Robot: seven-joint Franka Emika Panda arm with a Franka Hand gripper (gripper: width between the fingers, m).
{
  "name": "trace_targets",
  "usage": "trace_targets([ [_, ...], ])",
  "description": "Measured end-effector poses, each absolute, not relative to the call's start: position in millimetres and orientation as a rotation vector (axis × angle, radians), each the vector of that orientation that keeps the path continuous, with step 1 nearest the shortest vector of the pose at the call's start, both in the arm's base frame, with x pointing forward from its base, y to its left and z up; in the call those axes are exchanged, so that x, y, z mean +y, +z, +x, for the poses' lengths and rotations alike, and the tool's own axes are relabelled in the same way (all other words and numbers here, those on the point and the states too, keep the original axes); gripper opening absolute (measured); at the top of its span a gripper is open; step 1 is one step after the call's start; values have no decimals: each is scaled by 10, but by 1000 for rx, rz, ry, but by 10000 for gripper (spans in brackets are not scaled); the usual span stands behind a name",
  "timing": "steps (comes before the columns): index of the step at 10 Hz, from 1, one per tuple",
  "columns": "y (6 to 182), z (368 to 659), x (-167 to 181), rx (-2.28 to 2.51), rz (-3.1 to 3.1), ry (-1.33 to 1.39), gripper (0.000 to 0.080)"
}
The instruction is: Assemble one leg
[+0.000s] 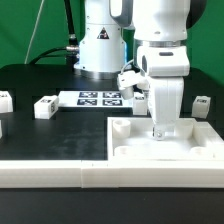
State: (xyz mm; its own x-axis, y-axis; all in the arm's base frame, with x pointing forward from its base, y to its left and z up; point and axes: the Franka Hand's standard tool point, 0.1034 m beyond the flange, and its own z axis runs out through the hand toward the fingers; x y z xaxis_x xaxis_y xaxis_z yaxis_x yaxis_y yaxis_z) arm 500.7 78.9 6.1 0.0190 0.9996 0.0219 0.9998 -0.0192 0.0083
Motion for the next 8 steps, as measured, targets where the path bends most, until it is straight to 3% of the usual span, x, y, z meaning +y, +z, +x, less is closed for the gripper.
trace_targets([
  [2,74,5003,787,-2190,-2240,-35,648],
  [6,528,4797,777,-2143,-2336,-68,649],
  [8,563,4756,765,-2127,-2353,-68,649],
])
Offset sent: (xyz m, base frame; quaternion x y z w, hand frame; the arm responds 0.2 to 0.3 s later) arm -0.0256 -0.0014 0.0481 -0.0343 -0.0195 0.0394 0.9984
